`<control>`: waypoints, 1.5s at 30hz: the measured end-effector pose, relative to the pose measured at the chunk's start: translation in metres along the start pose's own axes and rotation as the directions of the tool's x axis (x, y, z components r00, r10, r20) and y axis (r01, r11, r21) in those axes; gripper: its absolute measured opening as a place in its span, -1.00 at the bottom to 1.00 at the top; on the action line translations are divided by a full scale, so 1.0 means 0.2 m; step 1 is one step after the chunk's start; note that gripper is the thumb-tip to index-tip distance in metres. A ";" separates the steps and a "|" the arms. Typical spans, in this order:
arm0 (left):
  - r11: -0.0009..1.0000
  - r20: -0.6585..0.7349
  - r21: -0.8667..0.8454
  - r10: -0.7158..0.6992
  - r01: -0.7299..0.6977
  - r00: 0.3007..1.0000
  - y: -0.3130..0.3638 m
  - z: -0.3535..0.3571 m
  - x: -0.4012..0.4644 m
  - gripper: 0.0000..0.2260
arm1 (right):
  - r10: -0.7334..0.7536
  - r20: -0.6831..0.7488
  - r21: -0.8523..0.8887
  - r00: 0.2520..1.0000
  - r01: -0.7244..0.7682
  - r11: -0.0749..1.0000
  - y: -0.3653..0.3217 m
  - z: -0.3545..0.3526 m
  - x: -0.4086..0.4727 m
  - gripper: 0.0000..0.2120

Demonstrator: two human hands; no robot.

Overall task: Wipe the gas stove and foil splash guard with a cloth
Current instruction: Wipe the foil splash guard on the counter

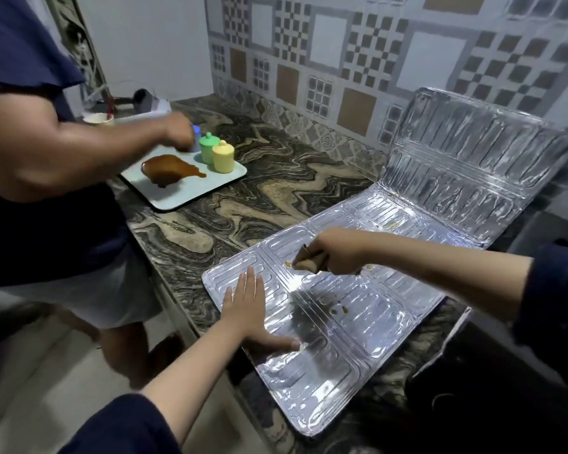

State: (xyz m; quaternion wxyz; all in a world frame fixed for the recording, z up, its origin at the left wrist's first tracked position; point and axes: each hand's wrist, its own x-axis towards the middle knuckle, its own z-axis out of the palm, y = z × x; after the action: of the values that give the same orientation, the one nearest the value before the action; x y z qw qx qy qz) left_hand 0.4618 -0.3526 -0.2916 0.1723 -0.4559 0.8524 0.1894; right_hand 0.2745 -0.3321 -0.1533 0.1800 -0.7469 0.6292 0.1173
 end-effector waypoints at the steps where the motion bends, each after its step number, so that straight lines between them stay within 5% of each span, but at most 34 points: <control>1: 1.000 -0.011 -0.010 -0.007 0.007 1.000 -0.04 0.01 -0.03 0.40 | 0.000 -0.046 0.015 0.999 0.001 1.000 -0.03 0.02 0.07 -0.49; 7: 0.999 -0.022 0.005 -0.046 0.046 0.999 -0.18 0.05 -0.20 0.39 | -0.089 -0.332 -0.072 0.939 0.069 0.995 -0.29 0.14 0.41 -0.59; 12: 0.998 -0.061 -0.016 -0.057 0.057 0.997 -0.21 0.07 -0.23 0.36 | -0.136 -0.139 -0.350 0.981 0.080 0.933 -0.43 0.30 0.55 -0.51; 20: 0.996 -0.098 -0.008 -0.091 0.090 0.991 -0.19 0.09 -0.21 0.43 | -0.216 0.041 -0.433 0.975 0.212 0.876 -0.36 0.37 0.41 -0.35; 27: 0.995 -0.048 -0.015 -0.099 0.099 0.994 -0.19 0.08 -0.20 0.39 | -0.309 0.218 -0.314 0.926 0.366 0.876 -0.28 0.39 0.07 -0.71; 35: 0.995 -0.020 -0.029 -0.097 0.096 0.995 -0.18 0.06 -0.21 0.46 | -0.212 0.489 -0.239 0.846 0.363 0.900 -0.23 0.35 -0.15 -0.64; 39: 0.996 -0.031 -0.023 -0.086 0.085 0.996 -0.18 0.06 -0.22 0.46 | -0.161 0.605 -0.063 0.780 0.248 0.967 -0.14 0.34 -0.18 -0.50; 45: 0.997 -0.018 -0.014 -0.076 0.076 0.997 -0.18 0.06 -0.23 0.46 | -0.091 0.604 -0.046 0.792 0.149 0.988 -0.11 0.15 -0.16 -0.60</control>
State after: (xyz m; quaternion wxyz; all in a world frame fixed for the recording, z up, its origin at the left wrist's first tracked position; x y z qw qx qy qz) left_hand 0.5171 -0.3335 -0.2860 0.1682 -0.4909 0.8348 0.1841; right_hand 0.2911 -0.2871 -0.1648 0.3429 -0.7171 0.4852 0.3644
